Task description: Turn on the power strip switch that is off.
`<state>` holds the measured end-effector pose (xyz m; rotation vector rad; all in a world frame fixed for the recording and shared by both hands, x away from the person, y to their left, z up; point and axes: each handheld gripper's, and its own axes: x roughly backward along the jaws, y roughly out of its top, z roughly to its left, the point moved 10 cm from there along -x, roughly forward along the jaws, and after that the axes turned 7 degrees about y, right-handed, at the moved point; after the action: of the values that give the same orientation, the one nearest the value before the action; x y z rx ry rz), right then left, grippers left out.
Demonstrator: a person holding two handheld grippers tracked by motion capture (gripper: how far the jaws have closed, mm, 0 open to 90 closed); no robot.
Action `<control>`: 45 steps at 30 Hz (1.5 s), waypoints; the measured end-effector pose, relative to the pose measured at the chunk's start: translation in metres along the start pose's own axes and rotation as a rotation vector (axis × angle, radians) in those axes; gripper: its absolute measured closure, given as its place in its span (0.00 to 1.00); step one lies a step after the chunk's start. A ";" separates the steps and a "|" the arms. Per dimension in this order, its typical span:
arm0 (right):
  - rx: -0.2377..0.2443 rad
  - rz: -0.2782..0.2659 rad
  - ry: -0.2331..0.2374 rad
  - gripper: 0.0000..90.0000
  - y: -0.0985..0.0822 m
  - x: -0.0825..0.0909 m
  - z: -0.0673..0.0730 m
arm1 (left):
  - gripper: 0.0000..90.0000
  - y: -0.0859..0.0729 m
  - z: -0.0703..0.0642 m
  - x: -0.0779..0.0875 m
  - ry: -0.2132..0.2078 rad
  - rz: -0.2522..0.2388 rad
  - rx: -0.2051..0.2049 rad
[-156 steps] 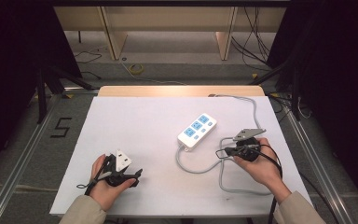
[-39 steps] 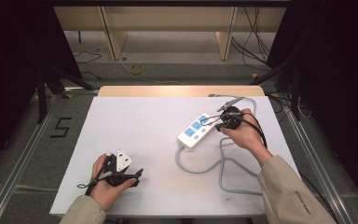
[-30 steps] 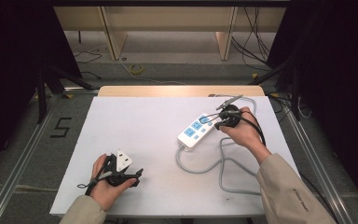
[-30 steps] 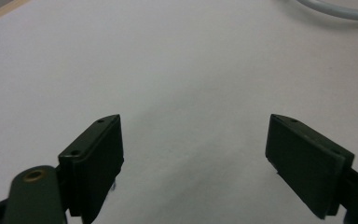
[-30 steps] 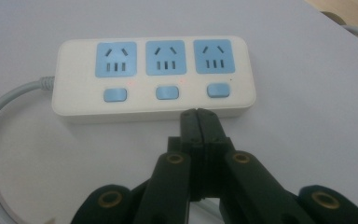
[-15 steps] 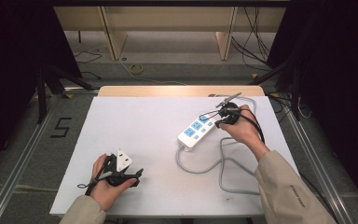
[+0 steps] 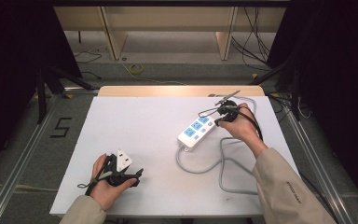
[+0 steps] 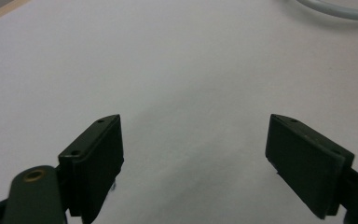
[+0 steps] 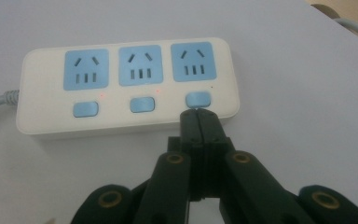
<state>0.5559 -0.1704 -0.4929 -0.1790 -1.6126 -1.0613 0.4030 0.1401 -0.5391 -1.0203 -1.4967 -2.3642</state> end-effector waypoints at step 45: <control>-0.044 0.029 -0.003 1.00 0.013 -0.025 -0.013 | 0.21 0.000 0.001 0.000 0.000 0.001 -0.001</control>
<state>0.5821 -0.1617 -0.5076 -0.2333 -1.5852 -1.0751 0.4033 0.1410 -0.5392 -1.0213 -1.4946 -2.3640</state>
